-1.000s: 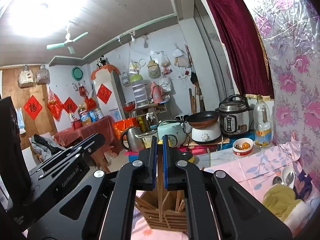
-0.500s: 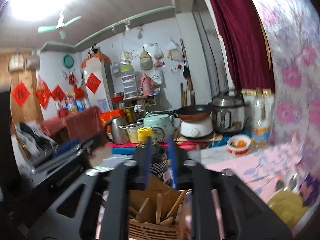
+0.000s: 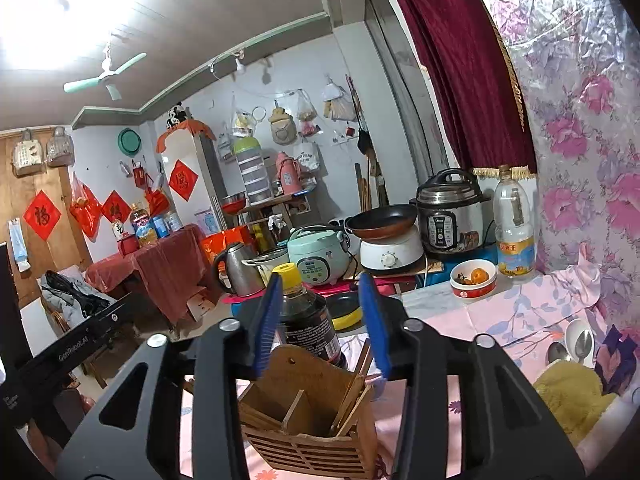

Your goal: Organize utensils

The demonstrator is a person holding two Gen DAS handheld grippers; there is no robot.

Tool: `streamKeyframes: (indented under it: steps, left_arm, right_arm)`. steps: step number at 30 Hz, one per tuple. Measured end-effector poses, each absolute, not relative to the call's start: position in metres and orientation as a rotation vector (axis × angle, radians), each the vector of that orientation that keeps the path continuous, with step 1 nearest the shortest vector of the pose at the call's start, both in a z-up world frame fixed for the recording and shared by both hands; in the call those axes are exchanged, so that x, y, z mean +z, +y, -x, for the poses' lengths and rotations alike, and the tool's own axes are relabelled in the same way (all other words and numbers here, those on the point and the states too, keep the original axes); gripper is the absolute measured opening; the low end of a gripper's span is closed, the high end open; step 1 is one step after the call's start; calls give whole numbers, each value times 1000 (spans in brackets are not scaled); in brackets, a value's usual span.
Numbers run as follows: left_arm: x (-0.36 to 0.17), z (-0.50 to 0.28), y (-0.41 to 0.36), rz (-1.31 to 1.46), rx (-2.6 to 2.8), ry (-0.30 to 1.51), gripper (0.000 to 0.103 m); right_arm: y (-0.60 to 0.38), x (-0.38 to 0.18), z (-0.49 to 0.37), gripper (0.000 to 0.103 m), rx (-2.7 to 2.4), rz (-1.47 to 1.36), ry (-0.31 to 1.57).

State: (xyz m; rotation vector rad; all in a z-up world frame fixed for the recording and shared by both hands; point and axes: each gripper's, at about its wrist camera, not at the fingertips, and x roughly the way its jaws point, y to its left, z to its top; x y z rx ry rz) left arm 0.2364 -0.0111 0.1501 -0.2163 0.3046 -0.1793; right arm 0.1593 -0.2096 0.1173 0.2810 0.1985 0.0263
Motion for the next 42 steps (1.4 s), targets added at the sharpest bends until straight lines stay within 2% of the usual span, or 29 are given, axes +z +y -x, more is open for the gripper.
streamKeyframes:
  steps: [3, 11, 20, 26, 30, 34, 42]
  left_arm:
    - [153, -225, -14, 175, -145, 289, 88]
    - [161, -181, -10, 140, -128, 258, 97]
    - [166, -134, -7, 135, -148, 256, 97]
    - [135, -102, -14, 22, -114, 253, 97]
    - [111, -97, -6, 63, -124, 312, 97]
    - [88, -96, -2, 66, -119, 381, 97]
    - [70, -90, -5, -24, -49, 386, 97]
  right_arm:
    - [-209, 120, -152, 48, 27, -283, 204]
    - [-208, 129, -111, 61, 3, -254, 185]
    - [-205, 143, -53, 72, -21, -211, 155]
    - [-210, 138, -34, 77, -19, -241, 193]
    - [-217, 109, -20, 87, -38, -275, 231]
    - [-224, 76, -26, 87, -77, -274, 337]
    - [-236, 31, -33, 91, -114, -283, 496]
